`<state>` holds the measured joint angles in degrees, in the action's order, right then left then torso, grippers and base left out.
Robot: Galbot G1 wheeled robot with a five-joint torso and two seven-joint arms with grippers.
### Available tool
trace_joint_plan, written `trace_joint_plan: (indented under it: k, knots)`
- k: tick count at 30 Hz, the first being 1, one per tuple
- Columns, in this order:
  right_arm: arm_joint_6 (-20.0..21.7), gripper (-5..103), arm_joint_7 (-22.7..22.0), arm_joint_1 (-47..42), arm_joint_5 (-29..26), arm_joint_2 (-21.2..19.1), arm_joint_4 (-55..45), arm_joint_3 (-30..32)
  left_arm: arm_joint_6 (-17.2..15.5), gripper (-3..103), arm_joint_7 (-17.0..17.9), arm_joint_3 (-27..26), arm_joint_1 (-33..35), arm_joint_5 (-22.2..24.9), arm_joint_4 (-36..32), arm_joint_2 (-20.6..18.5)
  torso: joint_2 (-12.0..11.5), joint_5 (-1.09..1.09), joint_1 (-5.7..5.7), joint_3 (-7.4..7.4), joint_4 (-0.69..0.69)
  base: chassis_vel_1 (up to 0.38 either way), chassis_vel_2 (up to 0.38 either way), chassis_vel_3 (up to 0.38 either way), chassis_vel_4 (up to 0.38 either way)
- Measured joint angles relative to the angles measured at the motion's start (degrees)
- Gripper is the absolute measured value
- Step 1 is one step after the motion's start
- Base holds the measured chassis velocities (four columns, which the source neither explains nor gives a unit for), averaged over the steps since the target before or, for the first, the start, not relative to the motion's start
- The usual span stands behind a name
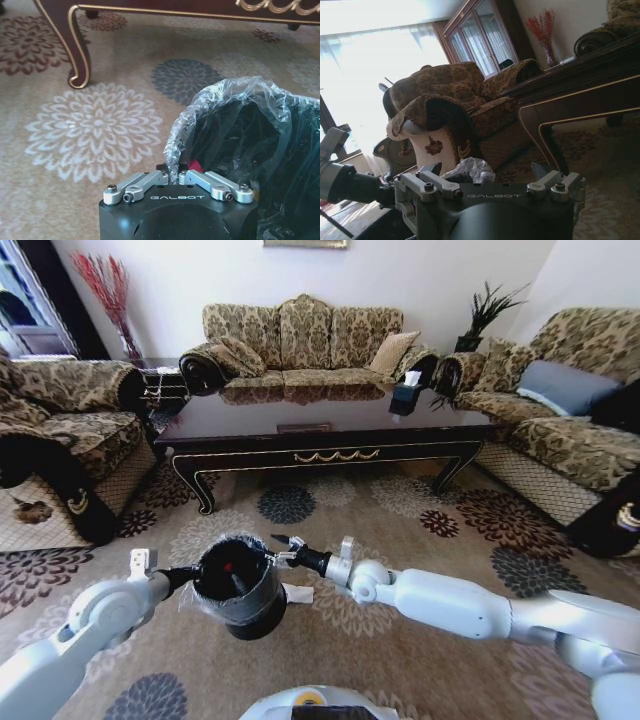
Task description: Move to the front of the table and pick up the trash from the floor, then place it into the trash bin.
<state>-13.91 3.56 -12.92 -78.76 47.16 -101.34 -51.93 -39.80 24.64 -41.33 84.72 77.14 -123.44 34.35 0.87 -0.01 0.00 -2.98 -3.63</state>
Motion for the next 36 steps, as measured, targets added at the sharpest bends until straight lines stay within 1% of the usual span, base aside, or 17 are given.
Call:
trace_joint_plan:
  k: [3,4,7,8,9,10,12,14,15,17,20,22,25,27,29,32,36]
  knots:
    - [0.9,100,-7.0,-2.7,-0.1,-0.1,1.1,3.3,-0.9,3,0.7,-2.0,0.1,0.0,0.0,-0.1,0.0,0.01,0.0,0.0,0.0,0.0,0.0,0.0,0.0]
    - [0.9,100,-7.0,-2.7,-0.1,-0.1,1.1,3.3,-0.9,3,0.7,-2.0,0.1,0.0,0.0,-0.1,0.0,0.01,0.0,0.0,0.0,0.0,0.0,0.0,0.0]
    - [4.0,100,-16.3,-6.0,4.8,-0.2,3.3,6.3,-1.1,3,1.4,-3.3,-0.1,0.0,0.9,-0.7,0.0,0.01,0.0,0.0,-0.02,0.0,0.0,0.0,0.0]
    - [4.9,100,-18.3,-6.7,5.9,-0.3,3.6,6.7,-1.2,3,1.5,-3.5,-0.1,0.0,1.1,-0.9,0.0,0.02,0.0,0.0,-0.02,0.0,0.0,0.0,0.0]
    - [4.9,100,-18.3,-6.7,5.9,-0.3,3.6,6.7,-1.2,3,1.5,-3.5,-0.1,0.0,1.1,-0.9,0.0,0.02,0.0,0.0,-0.02,0.0,0.0,0.0,0.0]
    - [7.6,100,-22.5,-8.2,7.5,-0.6,4.0,7.4,-1.2,3,1.7,-4.0,-0.2,0.1,1.7,-1.2,0.0,0.0,0.0,0.0,-0.01,0.0,0.0,0.0,0.0]
    - [11.5,100,-28.0,-10.9,8.1,-0.8,4.0,8.2,-1.3,3,1.7,-4.8,-0.9,0.5,2.6,-2.0,0.0,0.0,0.0,0.0,0.0,0.0,0.0,0.0,0.0]
    - [13.4,100,-31.0,-13.3,9.3,-0.7,4.4,8.9,-1.5,3,1.7,-5.5,-1.8,1.3,3.6,-3.0,0.0,-0.01,0.0,0.0,-0.01,0.0,0.0,0.0,0.0]
    - [13.4,100,-31.0,-13.3,9.3,-0.7,4.4,8.9,-1.5,3,1.7,-5.5,-1.8,1.3,3.6,-3.0,0.0,-0.01,0.0,0.0,-0.01,0.0,0.0,0.0,0.0]
    - [15.2,100,-32.5,-16.6,12.2,0.0,5.5,9.6,-1.7,3,1.5,-6.8,-3.9,3.0,6.1,-5.9,0.0,0.0,0.0,0.0,-0.04,0.0,0.0,0.0,0.0]
    - [16.8,100,-33.1,-18.2,12.2,0.7,5.9,10.0,-1.8,3,1.7,-7.8,-5.0,4.3,8.0,-8.2,0.0,0.01,0.0,0.0,-0.03,0.0,0.0,0.0,0.0]
    - [18.5,100,-33.7,-19.4,10.3,1.8,6.9,9.9,-1.9,3,1.7,-8.3,-6.2,5.3,9.9,-10.0,0.0,0.01,0.0,0.0,0.01,0.0,0.0,0.0,0.0]
    - [19.0,100,-33.3,-19.6,9.0,2.4,8.2,9.4,-1.9,3,1.6,-8.3,-7.1,5.4,10.7,-10.5,0.0,0.0,0.0,0.0,0.01,0.0,0.0,0.0,0.0]
    - [21.8,100,-32.6,-19.0,5.1,3.0,9.4,7.9,-1.9,3,1.5,-7.8,-8.4,5.3,11.6,-10.8,0.0,0.0,0.0,0.0,0.0,0.0,0.0,0.0,0.0]
    - [24.2,100,-32.3,-18.0,4.3,3.0,10.0,6.2,-1.9,3,1.5,-7.5,-8.9,5.3,12.1,-11.1,0.0,-0.02,0.0,0.0,-0.01,0.0,0.0,0.0,0.0]
    - [26.1,100,-30.7,-16.1,5.0,3.1,11.2,3.0,-1.9,3,1.5,-7.2,-9.3,5.0,12.5,-11.4,0.0,0.0,0.0,-0.01,-0.02,0.0,0.0,0.0,0.0]
    - [27.7,100,-22.6,-11.6,6.6,4.0,15.7,-2.3,-1.9,3,1.4,-7.1,-9.8,4.9,12.4,-11.5,0.0,0.01,0.0,-0.01,-0.01,0.0,0.0,0.0,0.0]
